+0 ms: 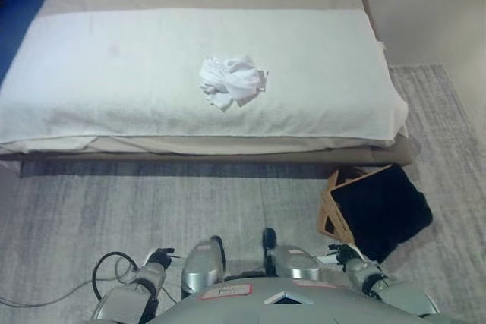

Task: Put the clothes on the bed into the basket.

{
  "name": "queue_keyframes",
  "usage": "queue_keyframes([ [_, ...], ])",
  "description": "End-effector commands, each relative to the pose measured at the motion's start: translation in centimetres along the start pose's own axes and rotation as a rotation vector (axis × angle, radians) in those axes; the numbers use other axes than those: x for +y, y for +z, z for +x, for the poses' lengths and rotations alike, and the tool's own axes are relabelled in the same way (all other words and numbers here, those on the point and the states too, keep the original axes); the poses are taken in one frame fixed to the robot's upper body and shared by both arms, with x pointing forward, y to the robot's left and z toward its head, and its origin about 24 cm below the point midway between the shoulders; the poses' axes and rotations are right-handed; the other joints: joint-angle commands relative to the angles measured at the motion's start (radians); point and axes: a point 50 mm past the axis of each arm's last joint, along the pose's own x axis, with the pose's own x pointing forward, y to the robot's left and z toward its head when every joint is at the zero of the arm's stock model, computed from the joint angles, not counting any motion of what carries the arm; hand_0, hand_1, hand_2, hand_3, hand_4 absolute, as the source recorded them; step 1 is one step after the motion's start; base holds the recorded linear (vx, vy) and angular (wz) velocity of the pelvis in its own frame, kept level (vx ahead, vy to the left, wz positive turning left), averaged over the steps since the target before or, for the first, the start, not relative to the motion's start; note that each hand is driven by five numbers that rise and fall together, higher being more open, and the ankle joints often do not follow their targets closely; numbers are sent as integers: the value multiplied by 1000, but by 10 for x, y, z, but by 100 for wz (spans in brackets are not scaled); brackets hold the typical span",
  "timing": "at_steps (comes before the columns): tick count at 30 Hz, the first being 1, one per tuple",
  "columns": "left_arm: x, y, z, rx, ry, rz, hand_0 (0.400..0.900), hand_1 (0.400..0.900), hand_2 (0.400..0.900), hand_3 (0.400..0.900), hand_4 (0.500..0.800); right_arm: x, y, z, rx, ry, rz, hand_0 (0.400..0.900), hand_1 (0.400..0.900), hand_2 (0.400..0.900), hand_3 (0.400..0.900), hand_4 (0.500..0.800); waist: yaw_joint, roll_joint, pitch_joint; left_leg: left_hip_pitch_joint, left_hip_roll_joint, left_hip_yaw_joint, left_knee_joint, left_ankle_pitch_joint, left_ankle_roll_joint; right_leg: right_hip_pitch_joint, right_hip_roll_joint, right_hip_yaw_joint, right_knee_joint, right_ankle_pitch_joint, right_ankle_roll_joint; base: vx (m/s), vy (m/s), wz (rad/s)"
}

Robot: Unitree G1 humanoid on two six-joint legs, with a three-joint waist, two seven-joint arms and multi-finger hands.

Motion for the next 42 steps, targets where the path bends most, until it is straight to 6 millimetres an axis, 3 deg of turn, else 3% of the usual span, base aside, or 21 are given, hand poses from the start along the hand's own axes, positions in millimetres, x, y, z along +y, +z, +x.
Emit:
queue_keyframes([
  [1,6,-32,-1,106,42,-71,900,900,900,900,800,-21,-19,0,66,-66,16,900,900,900,900,800,12,4,-14,-143,-66,31,-139,-14,157,86,64,34,85,-102,28,371,27,-53],
  [4,3,-49,-3,151,40,-87,900,900,900,900,800,-22,-33,-1,106,-66,5,900,900,900,900,800,49,29,-29,-172,-34,-17,-395,119,130,166,80,82,38,-125,39,443,57,-59],
  [7,-1,-55,-4,167,38,-84,900,900,900,900,800,-25,-41,-1,127,-77,7,900,900,900,900,800,79,39,-40,-233,6,-66,-566,173,94,230,59,151,14,-155,54,442,91,-65],
  [10,-4,-59,-5,172,33,-86,900,900,900,900,800,-21,-45,-2,142,-64,-1,900,900,900,900,800,95,47,-51,-285,66,-16,-578,217,58,290,30,199,10,-193,67,469,173,-45],
  [12,-5,-62,-5,178,28,-86,900,900,900,900,800,-16,-44,-2,137,-46,-7,900,900,900,900,800,115,48,-60,-287,85,15,-562,255,55,340,10,214,14,-230,77,556,269,-41],
  [14,-4,-66,-6,192,31,-99,900,900,900,900,800,-11,-40,-2,128,-25,-3,900,900,900,900,800,130,42,-80,-284,86,21,-539,276,66,368,-26,218,18,-247,93,527,321,-30],
  [16,-3,-64,-5,190,35,-100,900,900,900,900,800,-9,-32,-1,107,-21,26,900,900,900,900,800,132,24,-104,-300,52,21,-505,299,75,365,-70,195,39,-234,119,479,350,8],
  [18,0,-56,-4,165,41,-95,900,900,900,900,800,-9,-28,-1,94,-17,37,900,900,900,900,800,132,6,-123,-318,15,57,-441,262,88,331,-107,176,78,-116,153,428,290,23],
  [20,2,-51,-3,139,36,-109,900,900,900,900,800,-9,-15,0,55,-7,-20,900,900,900,900,800,155,-12,-154,-326,-15,91,-404,216,109,295,-141,143,143,101,178,440,258,5],
  [23,9,-51,-3,141,41,-90,900,900,900,900,800,-11,8,1,-21,-11,-41,900,900,900,900,800,180,-1,-162,-232,-37,112,-445,157,162,211,-166,4,324,255,167,456,323,-3],
  [24,11,-50,-2,138,42,-82,900,900,900,900,800,-14,13,1,-41,-21,-33,900,900,900,900,800,169,9,-156,-185,-49,107,-463,138,177,179,-140,0,379,252,158,468,348,24],
  [26,18,-46,-2,125,60,-72,900,900,900,900,800,-14,24,0,-87,-28,-12,900,900,900,900,800,121,33,-122,-79,-76,72,-511,110,203,59,-34,21,482,161,129,453,289,45],
  [27,22,-44,-2,120,71,-81,900,900,900,900,800,-12,23,0,-87,-21,-1,900,900,900,900,800,101,42,-100,-25,-87,50,-530,99,213,21,-20,-18,492,119,126,475,234,54],
  [30,25,-43,-1,119,71,-81,900,900,900,900,800,-7,10,0,-46,-10,11,900,900,900,900,800,51,77,-68,115,-72,3,-569,59,208,-102,-21,-143,405,-23,89,447,96,46],
  [32,24,-43,-1,123,64,-72,900,900,900,900,800,-7,5,0,-30,-11,28,900,900,900,900,800,24,79,-53,169,-74,-20,-579,40,204,-142,-35,-153,310,8,102,433,-44,46],
  [33,22,-41,-1,116,58,-55,900,900,900,900,800,-9,-4,0,-5,-15,43,900,900,900,900,800,-4,67,-44,210,-83,-37,-589,14,196,-194,-61,-134,162,86,130,365,-86,42],
  [34,22,-41,-1,116,58,-55,900,900,900,900,800,-9,-4,0,-5,-16,43,900,900,900,900,800,-5,71,-37,220,-79,-39,-590,10,195,-180,-57,-137,153,88,129,409,-119,51],
  [38,22,-43,-1,118,52,-55,900,900,900,900,800,-9,-15,0,28,-10,43,900,900,900,900,800,-41,54,-16,310,-77,-82,-587,-60,177,-260,-97,-72,1,207,178,362,-141,51],
  [42,19,-53,-3,151,41,-55,900,900,900,900,800,-10,-15,0,28,-7,27,900,900,900,900,800,-40,23,-39,386,-68,-114,-595,-122,158,-237,-125,-110,-20,245,191,333,-250,34],
])
